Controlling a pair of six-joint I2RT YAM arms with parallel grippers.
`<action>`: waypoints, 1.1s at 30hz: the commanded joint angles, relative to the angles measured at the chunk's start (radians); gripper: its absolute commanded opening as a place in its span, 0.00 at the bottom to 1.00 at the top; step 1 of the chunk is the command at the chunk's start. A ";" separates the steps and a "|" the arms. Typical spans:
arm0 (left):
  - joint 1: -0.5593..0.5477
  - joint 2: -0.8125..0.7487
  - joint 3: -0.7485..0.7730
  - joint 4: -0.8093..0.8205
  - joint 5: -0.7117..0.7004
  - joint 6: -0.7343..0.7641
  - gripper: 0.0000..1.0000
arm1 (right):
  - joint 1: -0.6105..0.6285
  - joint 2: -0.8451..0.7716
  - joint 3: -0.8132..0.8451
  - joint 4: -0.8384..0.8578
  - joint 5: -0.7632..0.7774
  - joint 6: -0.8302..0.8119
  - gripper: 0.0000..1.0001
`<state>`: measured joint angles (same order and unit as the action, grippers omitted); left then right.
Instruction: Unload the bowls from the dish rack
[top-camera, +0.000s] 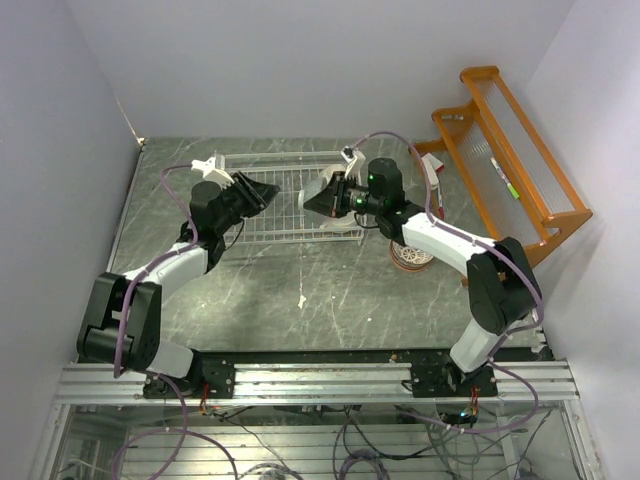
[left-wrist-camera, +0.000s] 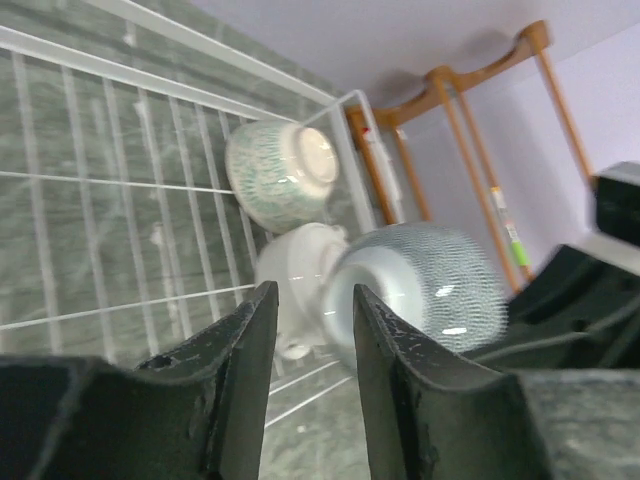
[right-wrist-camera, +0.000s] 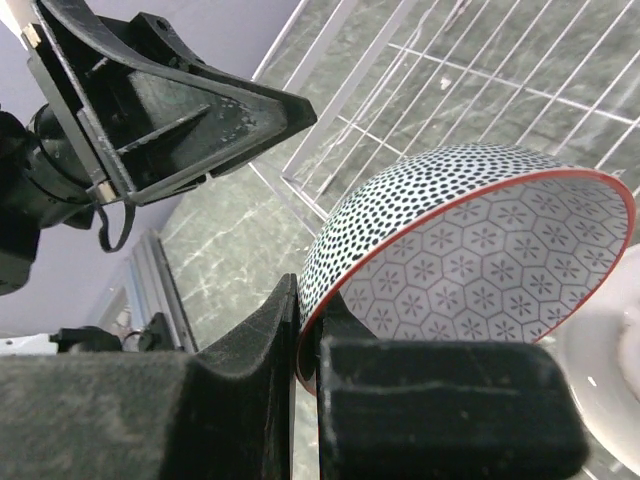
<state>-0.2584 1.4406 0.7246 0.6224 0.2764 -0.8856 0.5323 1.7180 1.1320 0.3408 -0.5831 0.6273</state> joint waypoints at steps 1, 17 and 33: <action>0.004 -0.057 0.030 -0.179 -0.126 0.184 0.49 | 0.023 -0.113 0.077 -0.157 0.118 -0.182 0.00; -0.151 -0.164 0.042 -0.434 -0.546 0.509 0.71 | 0.087 -0.340 0.126 -0.697 0.652 -0.473 0.00; -0.154 -0.140 0.042 -0.448 -0.539 0.515 0.71 | 0.072 -0.260 0.168 -1.169 0.972 -0.452 0.00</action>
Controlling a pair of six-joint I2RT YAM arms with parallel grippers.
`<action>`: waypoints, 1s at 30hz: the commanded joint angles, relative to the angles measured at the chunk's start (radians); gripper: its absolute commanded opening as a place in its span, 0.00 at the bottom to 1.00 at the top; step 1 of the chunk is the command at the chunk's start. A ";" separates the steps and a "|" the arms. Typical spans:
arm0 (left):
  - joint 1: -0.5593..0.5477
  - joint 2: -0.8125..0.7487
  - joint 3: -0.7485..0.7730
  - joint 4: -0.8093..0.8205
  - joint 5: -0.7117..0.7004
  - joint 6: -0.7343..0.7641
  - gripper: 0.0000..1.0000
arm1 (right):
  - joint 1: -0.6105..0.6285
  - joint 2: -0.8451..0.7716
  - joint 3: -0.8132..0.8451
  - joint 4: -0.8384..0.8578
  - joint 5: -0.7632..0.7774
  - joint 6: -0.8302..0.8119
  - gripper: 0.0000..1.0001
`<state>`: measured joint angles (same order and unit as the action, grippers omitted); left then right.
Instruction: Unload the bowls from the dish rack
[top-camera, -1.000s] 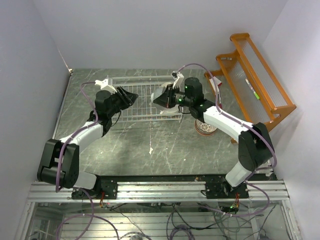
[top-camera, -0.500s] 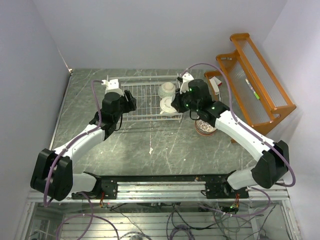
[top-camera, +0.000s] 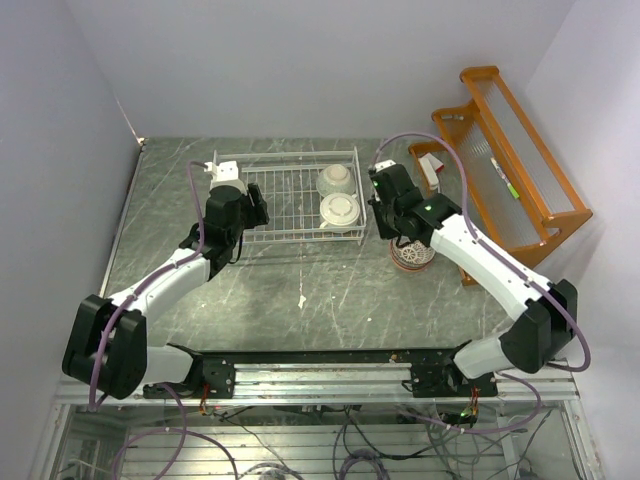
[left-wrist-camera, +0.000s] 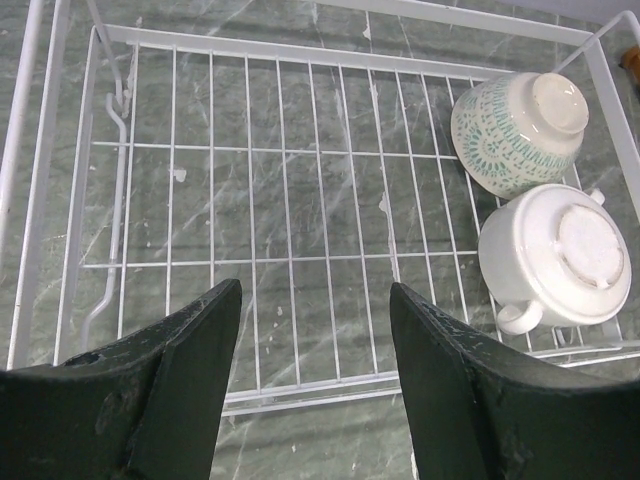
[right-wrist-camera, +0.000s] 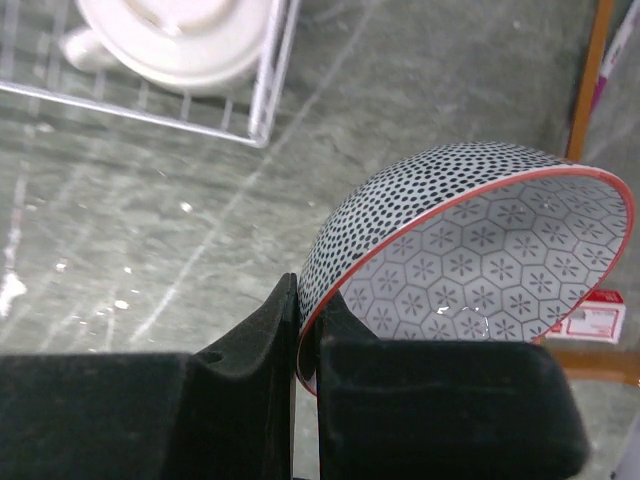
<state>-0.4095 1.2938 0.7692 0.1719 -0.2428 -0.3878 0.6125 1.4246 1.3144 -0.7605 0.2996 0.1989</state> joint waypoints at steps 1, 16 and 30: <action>-0.003 0.008 -0.002 0.001 -0.019 0.017 0.72 | -0.012 0.039 -0.026 -0.068 0.101 -0.025 0.00; -0.003 0.041 0.007 -0.014 -0.012 0.005 0.72 | -0.175 0.032 -0.145 0.067 -0.013 -0.071 0.00; -0.003 0.043 0.007 -0.016 -0.007 0.004 0.72 | -0.177 0.069 -0.180 0.095 -0.064 -0.063 0.00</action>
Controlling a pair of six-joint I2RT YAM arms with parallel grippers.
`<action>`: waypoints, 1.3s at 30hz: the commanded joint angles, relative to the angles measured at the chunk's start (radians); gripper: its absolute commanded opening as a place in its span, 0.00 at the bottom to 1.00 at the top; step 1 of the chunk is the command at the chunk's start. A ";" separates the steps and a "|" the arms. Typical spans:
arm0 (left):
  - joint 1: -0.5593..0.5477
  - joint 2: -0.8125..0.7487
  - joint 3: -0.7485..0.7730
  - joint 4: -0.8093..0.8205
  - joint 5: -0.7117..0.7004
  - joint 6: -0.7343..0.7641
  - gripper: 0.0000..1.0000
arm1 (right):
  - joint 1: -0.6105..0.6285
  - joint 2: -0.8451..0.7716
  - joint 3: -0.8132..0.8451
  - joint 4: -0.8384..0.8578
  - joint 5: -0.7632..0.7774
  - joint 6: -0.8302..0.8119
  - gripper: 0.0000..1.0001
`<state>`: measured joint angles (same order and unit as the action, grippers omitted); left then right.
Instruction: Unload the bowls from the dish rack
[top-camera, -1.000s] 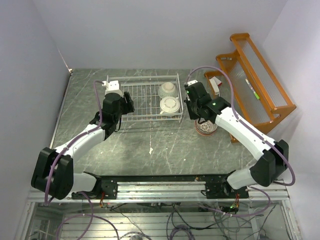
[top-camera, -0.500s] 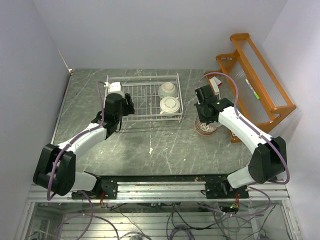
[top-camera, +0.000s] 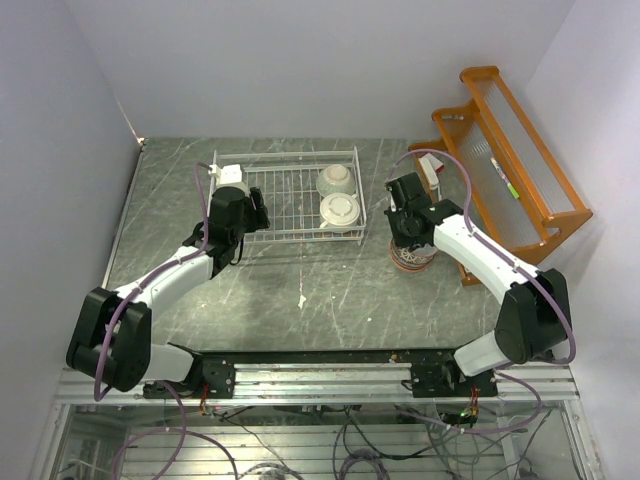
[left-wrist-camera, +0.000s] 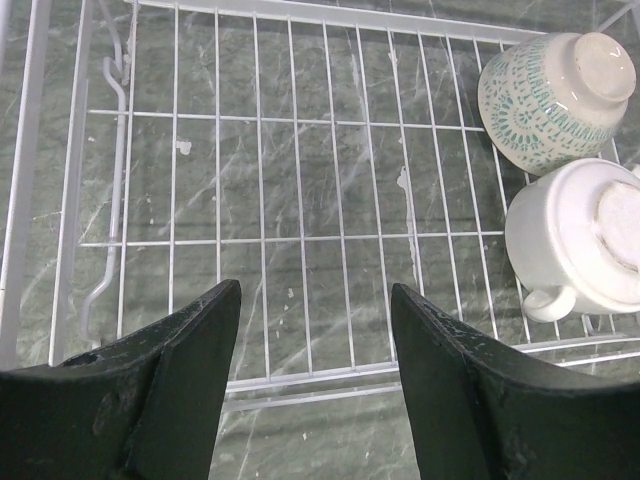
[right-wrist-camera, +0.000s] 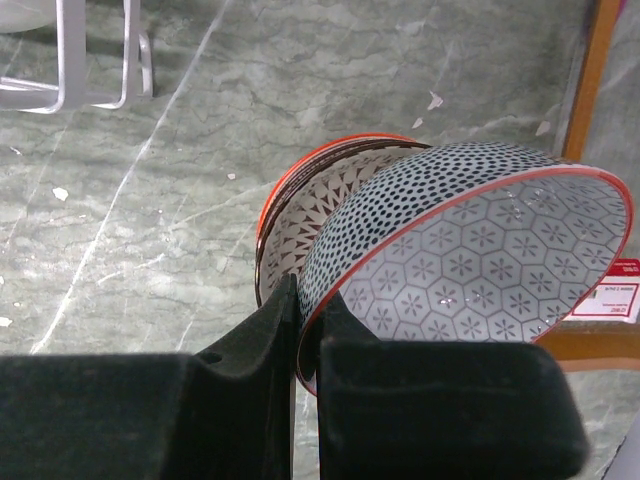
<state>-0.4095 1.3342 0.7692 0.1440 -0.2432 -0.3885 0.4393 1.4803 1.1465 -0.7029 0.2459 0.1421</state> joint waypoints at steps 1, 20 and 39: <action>-0.003 0.003 0.007 0.011 -0.007 0.006 0.72 | -0.003 0.016 -0.015 0.041 -0.015 -0.004 0.00; -0.003 0.018 0.012 0.018 0.011 0.011 0.72 | -0.003 -0.013 -0.033 0.052 -0.026 0.023 0.32; -0.003 0.019 0.010 0.028 0.022 0.013 0.72 | -0.004 -0.107 -0.077 0.110 -0.025 0.045 0.13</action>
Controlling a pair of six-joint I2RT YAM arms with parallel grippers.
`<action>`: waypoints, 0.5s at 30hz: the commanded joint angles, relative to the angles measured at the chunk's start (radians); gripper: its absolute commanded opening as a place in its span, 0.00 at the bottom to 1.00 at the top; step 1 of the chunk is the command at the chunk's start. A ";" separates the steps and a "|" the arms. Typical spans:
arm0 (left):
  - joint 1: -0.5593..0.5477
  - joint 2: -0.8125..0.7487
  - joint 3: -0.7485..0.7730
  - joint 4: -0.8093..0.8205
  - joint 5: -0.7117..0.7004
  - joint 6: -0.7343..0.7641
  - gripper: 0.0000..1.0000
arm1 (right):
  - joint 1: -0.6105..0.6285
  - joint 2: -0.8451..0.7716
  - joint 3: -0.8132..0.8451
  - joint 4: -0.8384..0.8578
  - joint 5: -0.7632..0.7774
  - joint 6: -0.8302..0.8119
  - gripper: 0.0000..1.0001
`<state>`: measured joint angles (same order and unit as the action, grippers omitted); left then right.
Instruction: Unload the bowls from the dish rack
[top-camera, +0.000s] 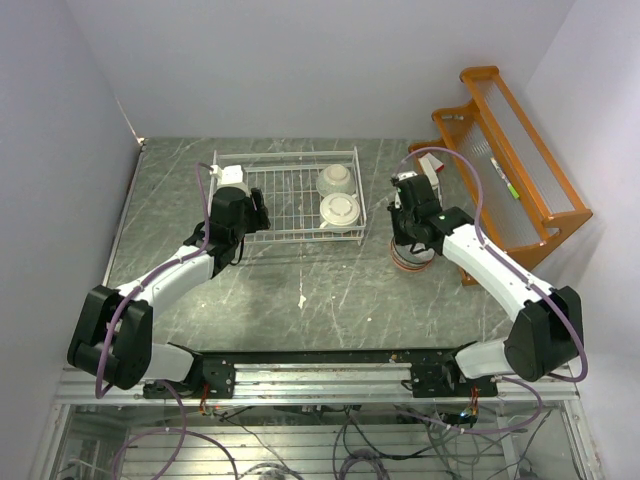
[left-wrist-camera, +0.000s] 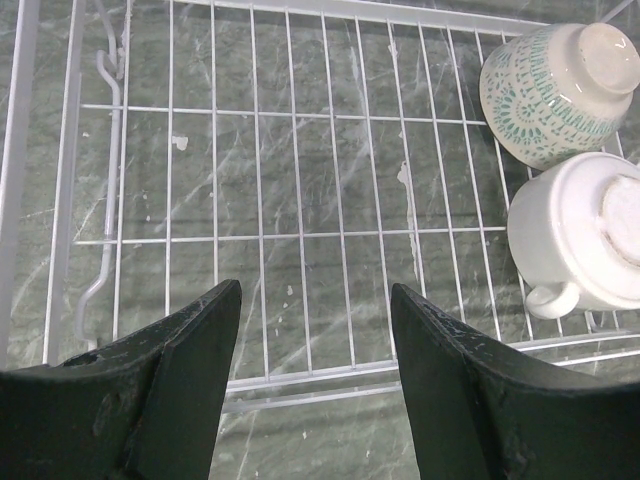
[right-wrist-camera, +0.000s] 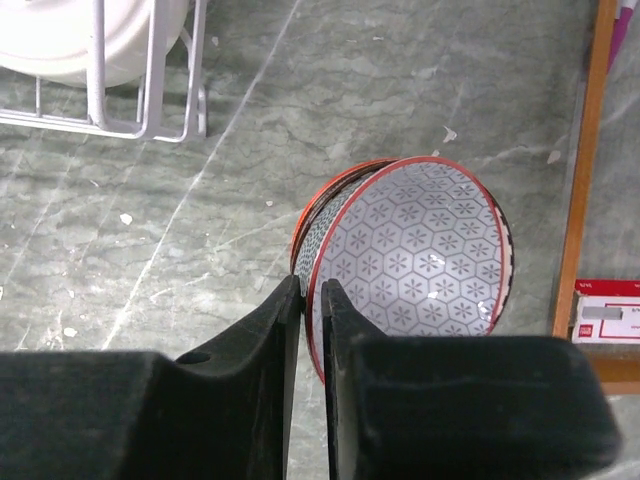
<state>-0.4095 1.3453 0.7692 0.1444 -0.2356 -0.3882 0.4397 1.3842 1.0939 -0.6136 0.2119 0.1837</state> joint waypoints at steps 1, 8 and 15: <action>-0.003 0.010 0.010 0.027 0.016 0.012 0.72 | -0.004 -0.006 -0.028 0.020 0.009 0.003 0.11; -0.003 0.014 0.012 0.026 0.016 0.011 0.72 | -0.004 0.012 -0.042 0.032 0.010 0.008 0.00; -0.003 0.015 0.012 0.026 0.017 0.011 0.72 | -0.004 0.024 -0.049 0.043 0.020 0.010 0.00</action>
<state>-0.4095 1.3525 0.7692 0.1444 -0.2321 -0.3882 0.4416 1.3899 1.0653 -0.5793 0.1902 0.2001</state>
